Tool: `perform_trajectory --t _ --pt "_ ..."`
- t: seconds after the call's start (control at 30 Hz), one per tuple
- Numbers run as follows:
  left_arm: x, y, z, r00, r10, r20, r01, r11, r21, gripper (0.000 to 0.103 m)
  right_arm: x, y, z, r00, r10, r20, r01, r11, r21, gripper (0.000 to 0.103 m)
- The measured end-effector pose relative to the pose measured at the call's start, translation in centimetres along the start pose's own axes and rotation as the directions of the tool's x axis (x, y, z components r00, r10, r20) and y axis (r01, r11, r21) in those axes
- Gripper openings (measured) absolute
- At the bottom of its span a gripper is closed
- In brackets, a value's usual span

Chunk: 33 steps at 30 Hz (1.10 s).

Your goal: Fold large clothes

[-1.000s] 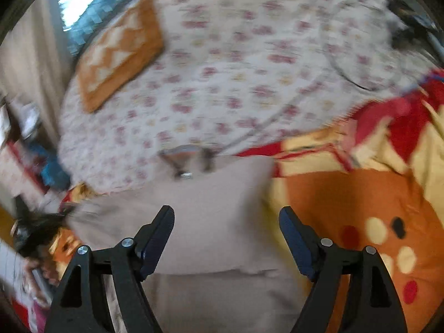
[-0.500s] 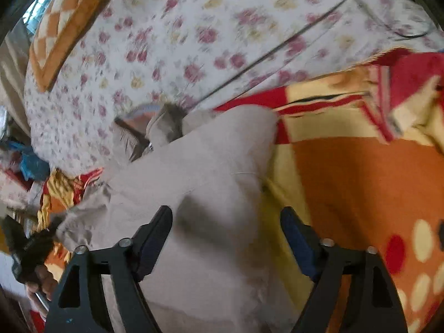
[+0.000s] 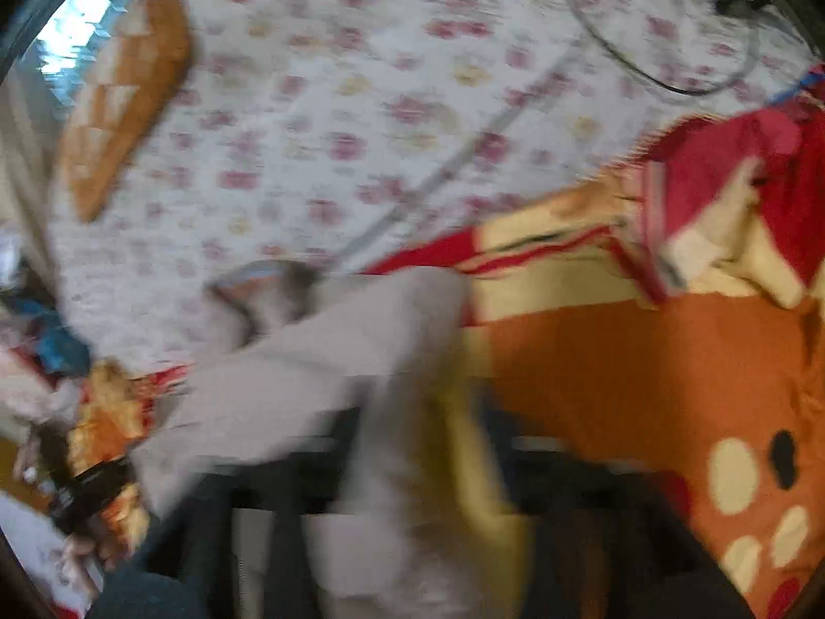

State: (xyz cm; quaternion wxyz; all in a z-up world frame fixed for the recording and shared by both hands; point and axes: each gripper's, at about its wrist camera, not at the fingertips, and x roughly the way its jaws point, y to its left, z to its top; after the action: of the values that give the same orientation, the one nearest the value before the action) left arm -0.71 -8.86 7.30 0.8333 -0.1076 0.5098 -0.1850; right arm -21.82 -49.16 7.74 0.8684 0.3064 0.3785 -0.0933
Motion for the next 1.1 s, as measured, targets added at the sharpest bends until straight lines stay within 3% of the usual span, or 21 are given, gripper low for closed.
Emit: perform_trajectory --t 0.03,0.07,0.13,0.17,0.2,0.27,0.33,0.37,0.43,0.53,0.6,0.63,0.67,0.73,0.77,0.8,0.87,0.93,1.0,1.03,1.1 --pt "0.0 0.0 -0.3 1.000 -0.003 -0.003 0.003 1.000 0.000 0.009 0.6 0.4 -0.1 1.000 -0.002 -0.015 0.002 1.000 -0.014 0.071" --pt "0.1 -0.1 -0.4 1.000 -0.006 -0.005 0.006 1.000 0.001 0.009 1.7 0.9 -0.4 0.998 -0.016 -0.053 0.014 0.999 -0.036 0.061" --pt "0.0 -0.3 -0.5 1.000 -0.014 -0.002 0.014 1.000 0.016 0.009 3.7 1.5 -1.1 0.992 -0.084 -0.098 0.077 0.995 -0.067 0.025" --pt "-0.3 -0.5 -0.5 1.000 -0.022 0.004 0.022 1.000 0.022 0.009 4.0 1.5 -1.3 0.987 -0.135 -0.081 0.128 0.987 -0.093 0.015" --pt "-0.6 -0.6 -0.4 0.999 -0.031 0.016 0.031 0.999 0.025 0.012 3.7 1.5 -1.1 0.989 -0.136 -0.064 0.130 0.987 -0.096 0.011" --pt "-0.9 -0.6 -0.2 0.999 -0.020 0.029 0.019 0.999 0.036 0.032 1.6 1.3 -0.3 0.992 -0.130 -0.001 0.129 0.987 -0.091 0.000" --pt "-0.5 -0.7 -0.1 0.999 0.026 0.038 -0.028 0.999 0.043 0.038 0.4 0.6 0.2 0.974 -0.216 0.069 0.222 0.970 -0.098 0.000" --pt "-0.3 -0.7 0.0 0.999 0.041 0.034 -0.042 0.998 0.042 0.038 0.8 0.0 0.1 0.973 -0.224 0.050 0.228 0.970 -0.086 0.000" --pt "-0.1 -0.3 0.0 0.999 0.048 0.014 -0.049 0.998 0.030 0.038 1.8 -1.3 -0.1 0.986 -0.168 -0.015 0.168 0.986 -0.018 0.000" --pt "-2.0 0.1 0.0 0.997 0.037 0.069 -0.037 0.999 -0.001 0.038 0.7 -1.5 -0.1 0.994 -0.106 0.004 0.106 0.993 0.043 0.010" --pt "-3.8 -0.1 0.1 0.991 0.022 0.134 -0.023 1.000 0.005 0.043 0.3 -0.7 0.1 0.998 -0.060 0.011 0.060 0.998 0.015 0.043" --pt "-4.4 -0.4 0.0 0.988 0.005 0.154 -0.007 1.000 0.014 0.053 0.4 -0.1 0.0 0.999 -0.047 0.006 0.047 0.999 -0.001 0.074" --pt "-4.6 -0.6 0.0 0.986 -0.011 0.166 0.007 1.000 0.020 0.058 0.9 0.4 -0.4 0.999 -0.047 -0.010 0.047 0.999 -0.016 0.078" --pt "-4.6 -1.7 0.0 0.982 -0.053 0.179 0.045 0.998 0.045 0.059 3.1 1.1 -1.3 0.995 -0.051 -0.085 0.049 0.998 -0.027 0.073" --pt "-4.2 -2.4 -0.1 0.984 -0.068 0.163 0.058 0.996 0.069 0.059 4.4 1.6 -1.7 0.992 -0.051 -0.112 0.049 0.999 -0.022 0.057" --pt "-3.4 -3.2 -0.2 0.988 -0.073 0.136 0.059 0.993 0.104 0.059 4.9 1.6 -2.1 0.989 -0.084 -0.123 0.081 0.996 -0.028 0.049" --pt "-1.7 -4.1 -0.7 0.997 -0.003 0.081 -0.010 0.987 0.161 0.059 3.9 2.2 -2.0 0.989 -0.137 -0.054 0.132 0.988 -0.084 0.017" --pt "0.7 -3.8 -1.4 0.993 0.119 -0.002 -0.117 0.978 0.173 0.060 2.1 2.5 -1.4 0.992 -0.126 -0.010 0.123 0.985 -0.119 0.013" --pt "2.7 -2.7 -2.0 0.985 0.138 -0.105 -0.120 0.979 0.162 0.066 1.8 2.1 -1.4 0.975 -0.222 0.028 0.223 0.960 -0.168 0.000" --pt "2.9 -2.6 -2.0 0.984 0.138 -0.109 -0.121 0.980 0.155 0.070 2.8 1.3 -1.6 0.961 -0.278 0.004 0.274 0.946 -0.175 0.000" --pt "2.3 -2.3 -1.8 0.988 0.126 -0.091 -0.114 0.985 0.132 0.070 3.7 0.2 -1.6 0.967 -0.249 -0.053 0.241 0.961 -0.133 0.001"
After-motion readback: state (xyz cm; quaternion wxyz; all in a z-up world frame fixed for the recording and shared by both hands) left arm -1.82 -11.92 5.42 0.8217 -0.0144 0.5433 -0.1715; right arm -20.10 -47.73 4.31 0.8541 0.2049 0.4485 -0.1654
